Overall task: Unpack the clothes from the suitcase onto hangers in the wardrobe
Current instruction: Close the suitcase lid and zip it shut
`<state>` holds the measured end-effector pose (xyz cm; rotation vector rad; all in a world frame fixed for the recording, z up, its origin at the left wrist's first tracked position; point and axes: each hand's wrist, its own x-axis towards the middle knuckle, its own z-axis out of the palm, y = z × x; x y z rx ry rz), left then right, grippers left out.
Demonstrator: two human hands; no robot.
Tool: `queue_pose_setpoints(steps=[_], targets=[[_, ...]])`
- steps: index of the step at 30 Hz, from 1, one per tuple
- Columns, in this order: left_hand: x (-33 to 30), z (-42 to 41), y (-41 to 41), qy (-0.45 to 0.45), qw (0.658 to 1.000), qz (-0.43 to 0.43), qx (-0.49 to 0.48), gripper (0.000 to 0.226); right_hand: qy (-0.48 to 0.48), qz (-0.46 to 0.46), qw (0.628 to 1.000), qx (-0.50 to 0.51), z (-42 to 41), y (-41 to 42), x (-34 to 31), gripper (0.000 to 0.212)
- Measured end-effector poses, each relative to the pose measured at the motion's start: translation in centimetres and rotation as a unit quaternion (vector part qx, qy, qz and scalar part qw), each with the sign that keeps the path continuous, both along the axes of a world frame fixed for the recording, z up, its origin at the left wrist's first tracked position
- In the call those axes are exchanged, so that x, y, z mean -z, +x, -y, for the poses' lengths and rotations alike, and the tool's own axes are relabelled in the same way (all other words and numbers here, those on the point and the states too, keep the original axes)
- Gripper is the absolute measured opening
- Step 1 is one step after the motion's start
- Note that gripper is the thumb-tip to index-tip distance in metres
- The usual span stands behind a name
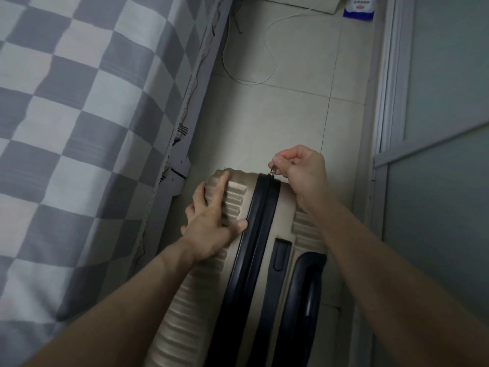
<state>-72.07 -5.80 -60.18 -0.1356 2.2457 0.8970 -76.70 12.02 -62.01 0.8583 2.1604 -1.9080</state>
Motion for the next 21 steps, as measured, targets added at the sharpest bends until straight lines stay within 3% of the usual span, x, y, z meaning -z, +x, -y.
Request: queue_pose_setpoints(steps=[6,14,18,21], targets=[[-0.1,-0.4,0.0,-0.005,1.0,0.007,-0.011,0.08,0.07,-0.032,0.997,-0.021,0.6,2.8,-2.0,0.022],[-0.5,0.0,0.0,0.008,1.0,0.02,-0.001,0.073,0.133,0.002,0.991,-0.002,2.2,5.9,-2.0,0.011],[-0.3,0.1,0.4,0.028,1.0,0.007,0.004,0.072,0.14,-0.042,0.989,0.033,3.0,7.5,-3.2,0.025],[-0.1,0.1,0.7,0.032,0.999,-0.014,0.004,0.07,0.189,-0.064,0.98,-0.001,4.5,9.4,-4.1,0.016]])
